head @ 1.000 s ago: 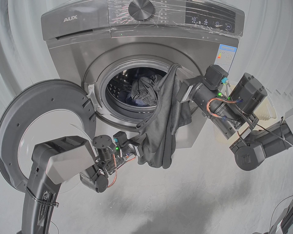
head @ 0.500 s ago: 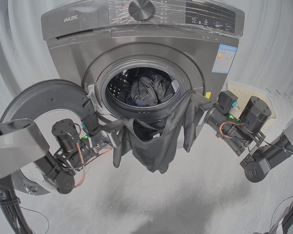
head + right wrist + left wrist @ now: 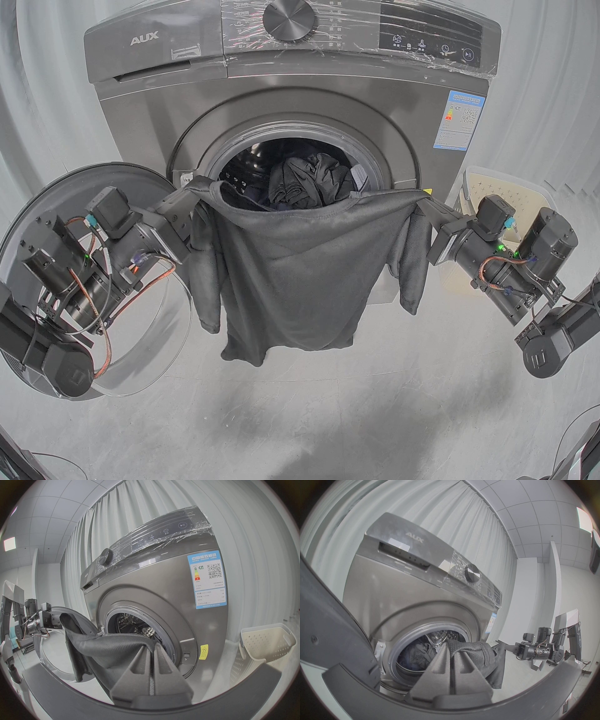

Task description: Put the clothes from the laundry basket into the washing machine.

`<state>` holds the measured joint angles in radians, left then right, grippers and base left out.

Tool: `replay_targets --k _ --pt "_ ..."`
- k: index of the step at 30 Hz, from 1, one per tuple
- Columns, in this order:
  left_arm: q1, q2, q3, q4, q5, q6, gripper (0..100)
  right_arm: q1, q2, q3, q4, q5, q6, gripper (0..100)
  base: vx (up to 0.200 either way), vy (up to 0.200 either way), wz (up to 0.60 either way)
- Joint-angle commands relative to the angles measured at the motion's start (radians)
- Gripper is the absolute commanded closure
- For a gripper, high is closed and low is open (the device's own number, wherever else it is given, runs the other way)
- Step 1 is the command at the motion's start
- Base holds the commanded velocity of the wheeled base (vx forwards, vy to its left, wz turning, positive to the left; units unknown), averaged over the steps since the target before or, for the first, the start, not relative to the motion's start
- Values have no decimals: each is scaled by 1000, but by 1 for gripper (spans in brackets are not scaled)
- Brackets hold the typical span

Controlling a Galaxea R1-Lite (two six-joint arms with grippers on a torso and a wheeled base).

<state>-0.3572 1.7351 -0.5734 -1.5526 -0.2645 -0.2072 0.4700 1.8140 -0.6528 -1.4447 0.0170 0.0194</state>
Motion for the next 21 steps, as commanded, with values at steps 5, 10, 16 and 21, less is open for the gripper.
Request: replay_targets --k 5,10,16,21 --pt "44 -71 -2 17 -10 -1 100 -10 -27 2 3 0 -2 100 0 0 0" --pt "57 -71 -11 17 -10 -3 100 -39 -39 5 3 0 -33 100 0 0 0" --pt "90 -74 -23 19 -12 -4 100 -65 -45 1 6 0 -38 100 0 0 0" --pt "96 -74 -26 19 -12 -4 100 -68 -50 1 7 0 -39 100 0 0 0"
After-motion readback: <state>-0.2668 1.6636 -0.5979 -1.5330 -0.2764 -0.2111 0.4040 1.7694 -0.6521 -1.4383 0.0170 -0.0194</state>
